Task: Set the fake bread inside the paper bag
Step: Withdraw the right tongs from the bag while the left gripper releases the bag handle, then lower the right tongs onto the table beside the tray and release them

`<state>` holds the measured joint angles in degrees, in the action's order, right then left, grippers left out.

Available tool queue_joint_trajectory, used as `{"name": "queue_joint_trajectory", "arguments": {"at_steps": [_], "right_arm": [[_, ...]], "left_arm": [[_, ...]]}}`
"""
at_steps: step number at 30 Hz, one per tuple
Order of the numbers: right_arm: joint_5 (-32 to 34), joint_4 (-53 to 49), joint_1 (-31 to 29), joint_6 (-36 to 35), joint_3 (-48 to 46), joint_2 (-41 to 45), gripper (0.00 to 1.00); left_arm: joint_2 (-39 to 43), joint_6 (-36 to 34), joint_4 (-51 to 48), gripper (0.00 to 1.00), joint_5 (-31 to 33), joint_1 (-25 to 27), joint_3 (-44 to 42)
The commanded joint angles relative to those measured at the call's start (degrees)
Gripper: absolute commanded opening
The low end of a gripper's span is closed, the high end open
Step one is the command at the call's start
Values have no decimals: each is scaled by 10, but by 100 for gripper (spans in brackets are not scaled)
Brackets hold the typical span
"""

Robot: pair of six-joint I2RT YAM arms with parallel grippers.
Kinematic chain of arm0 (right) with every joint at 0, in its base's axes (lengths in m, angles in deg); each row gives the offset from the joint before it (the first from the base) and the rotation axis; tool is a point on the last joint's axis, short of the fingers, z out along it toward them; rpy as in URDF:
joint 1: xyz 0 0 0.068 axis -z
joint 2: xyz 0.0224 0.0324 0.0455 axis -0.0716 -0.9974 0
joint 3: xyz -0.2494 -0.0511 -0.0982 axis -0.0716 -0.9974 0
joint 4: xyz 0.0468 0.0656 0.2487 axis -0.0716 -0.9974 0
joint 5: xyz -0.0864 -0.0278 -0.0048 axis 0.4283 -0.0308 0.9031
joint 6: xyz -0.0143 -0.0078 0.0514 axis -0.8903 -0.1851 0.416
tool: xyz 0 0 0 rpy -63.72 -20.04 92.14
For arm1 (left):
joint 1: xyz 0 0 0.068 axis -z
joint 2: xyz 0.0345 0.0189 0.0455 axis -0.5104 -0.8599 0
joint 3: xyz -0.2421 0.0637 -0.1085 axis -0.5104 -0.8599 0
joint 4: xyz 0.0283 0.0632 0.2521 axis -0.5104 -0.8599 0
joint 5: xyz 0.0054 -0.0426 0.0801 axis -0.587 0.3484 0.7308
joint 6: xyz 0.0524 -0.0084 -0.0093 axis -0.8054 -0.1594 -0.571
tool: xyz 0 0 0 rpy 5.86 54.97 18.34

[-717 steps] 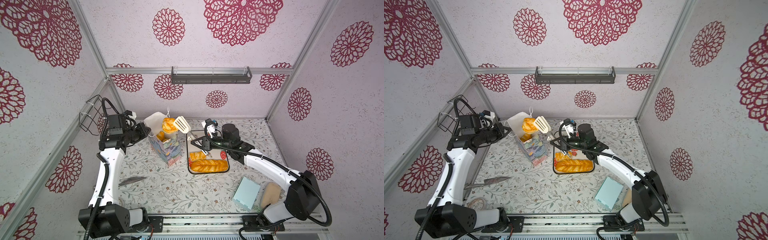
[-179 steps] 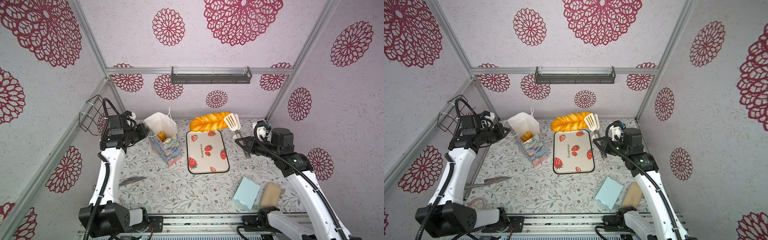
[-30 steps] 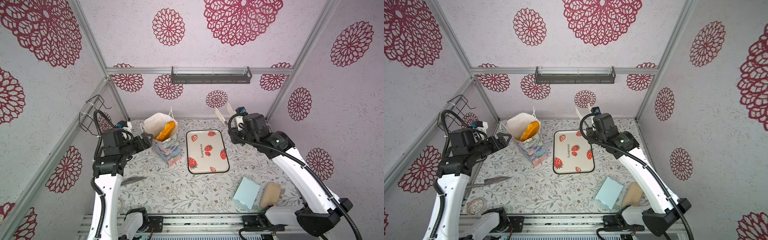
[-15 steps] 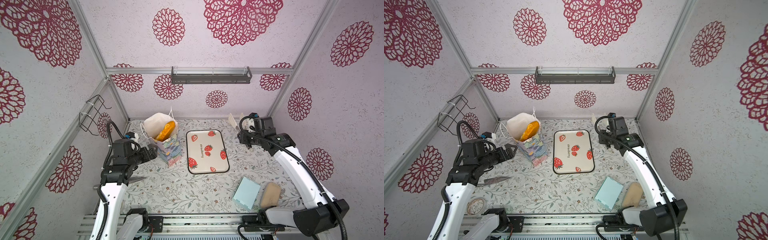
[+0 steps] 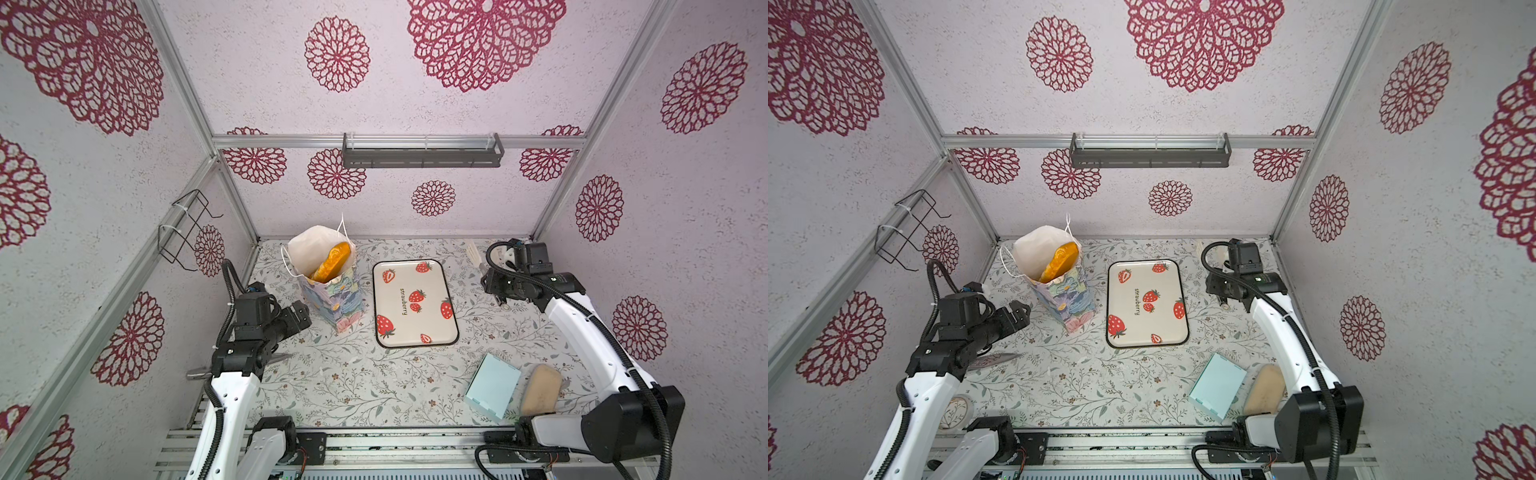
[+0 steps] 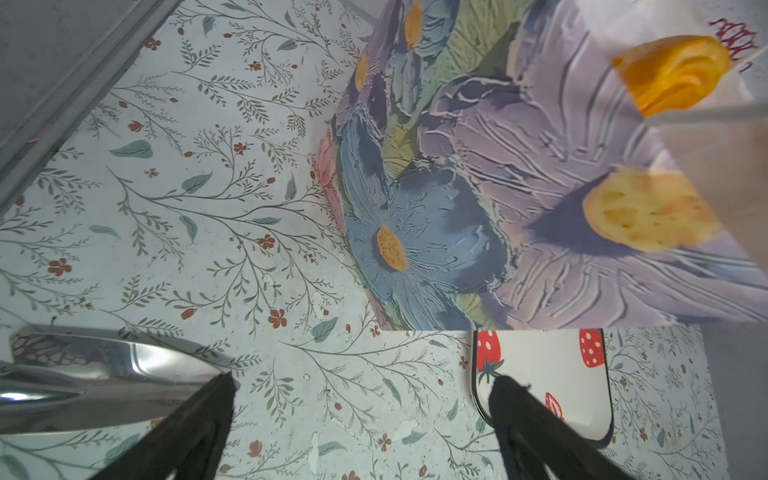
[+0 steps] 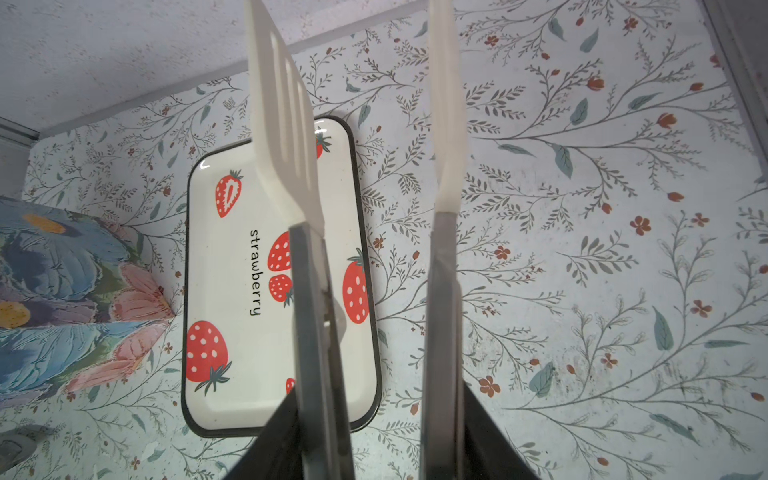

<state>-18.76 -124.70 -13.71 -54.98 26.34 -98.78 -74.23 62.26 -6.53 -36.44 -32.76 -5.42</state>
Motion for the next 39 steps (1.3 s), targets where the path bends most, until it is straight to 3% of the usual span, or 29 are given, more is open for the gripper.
{"name": "queue_joint_trajectory", "arguments": {"at_steps": [1, 13, 27, 39], "right_arm": [[-1, 44, 6, 11, -5, -13, 49], [8, 80, 17, -2, -11, -100, 49], [11, 108, 24, -4, 9, -200, 49], [29, 113, 24, -4, 42, -287, 51]], "left_arm": [[-13, 40, 8, 98, 63, 0, 2], [-19, 15, 50, 97, 105, -1, -24], [-13, -14, 68, 97, 103, -1, -35], [23, -15, 125, 97, 64, 0, -84]]}}
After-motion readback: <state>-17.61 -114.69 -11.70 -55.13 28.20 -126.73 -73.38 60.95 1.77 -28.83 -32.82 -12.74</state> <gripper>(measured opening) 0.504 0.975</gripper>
